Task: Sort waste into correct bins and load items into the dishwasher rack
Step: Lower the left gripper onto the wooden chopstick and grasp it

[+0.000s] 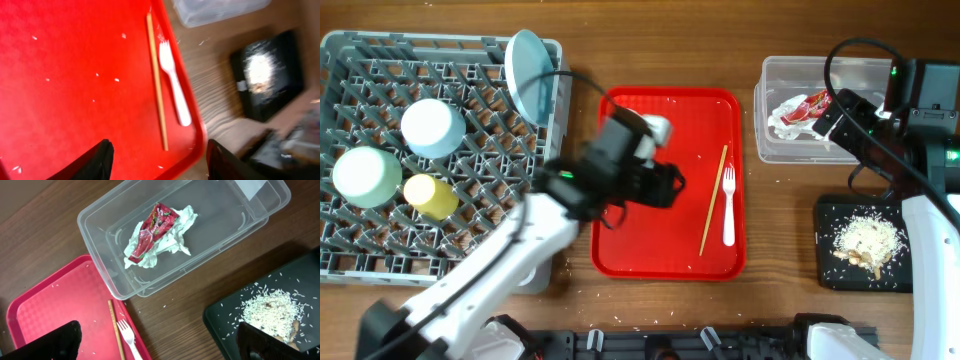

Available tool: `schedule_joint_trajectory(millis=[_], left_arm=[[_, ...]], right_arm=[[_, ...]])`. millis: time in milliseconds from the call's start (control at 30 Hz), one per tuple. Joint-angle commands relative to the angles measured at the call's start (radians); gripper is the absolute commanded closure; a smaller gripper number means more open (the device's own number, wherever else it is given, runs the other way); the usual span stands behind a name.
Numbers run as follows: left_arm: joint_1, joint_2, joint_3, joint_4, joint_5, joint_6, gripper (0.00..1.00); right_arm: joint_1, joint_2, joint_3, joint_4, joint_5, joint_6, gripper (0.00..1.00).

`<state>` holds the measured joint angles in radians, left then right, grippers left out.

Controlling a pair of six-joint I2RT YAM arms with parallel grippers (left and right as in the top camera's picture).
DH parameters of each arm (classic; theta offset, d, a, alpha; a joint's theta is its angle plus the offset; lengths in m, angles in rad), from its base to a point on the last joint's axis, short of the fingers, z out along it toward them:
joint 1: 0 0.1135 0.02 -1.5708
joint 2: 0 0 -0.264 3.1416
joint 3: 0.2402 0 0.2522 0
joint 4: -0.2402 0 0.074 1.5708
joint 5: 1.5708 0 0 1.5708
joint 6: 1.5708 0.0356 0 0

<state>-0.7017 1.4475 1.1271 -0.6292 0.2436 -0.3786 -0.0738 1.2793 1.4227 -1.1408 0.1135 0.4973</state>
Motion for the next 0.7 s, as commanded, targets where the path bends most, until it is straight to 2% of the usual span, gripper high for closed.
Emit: schedule_joint_trajectory(millis=[0, 133, 167, 200, 300, 400, 600, 667], left_arm=[[-0.073, 0.141, 0.001, 0.039, -0.174, 0.005, 0.46], [-0.186, 0.259, 0.001, 0.115, -0.175, 0.005, 0.47], [-0.208, 0.270, 0.001, 0.138, -0.175, 0.004, 0.53], [-0.232, 0.285, 0.001, 0.177, -0.179, 0.000, 0.56], [-0.258, 0.328, 0.001, 0.247, -0.266, -0.076, 0.56], [-0.259, 0.389, 0.001, 0.304, -0.268, -0.156, 0.60], [-0.259, 0.450, 0.001, 0.342, -0.321, -0.153, 0.58], [-0.266, 0.465, 0.001, 0.349, -0.320, -0.153, 0.46]], right_arm=[[-0.002, 0.007, -0.003, 0.003, 0.017, 0.002, 0.00], [-0.002, 0.007, -0.003, 0.003, 0.017, 0.002, 0.00], [-0.002, 0.007, -0.003, 0.003, 0.017, 0.002, 0.00], [-0.002, 0.006, -0.003, 0.003, 0.017, 0.002, 0.00], [-0.002, 0.007, -0.003, 0.003, 0.017, 0.002, 0.00], [-0.002, 0.007, -0.003, 0.003, 0.017, 0.002, 0.00], [-0.002, 0.007, -0.003, 0.003, 0.017, 0.002, 0.00], [-0.002, 0.007, -0.003, 0.003, 0.017, 0.002, 0.00]])
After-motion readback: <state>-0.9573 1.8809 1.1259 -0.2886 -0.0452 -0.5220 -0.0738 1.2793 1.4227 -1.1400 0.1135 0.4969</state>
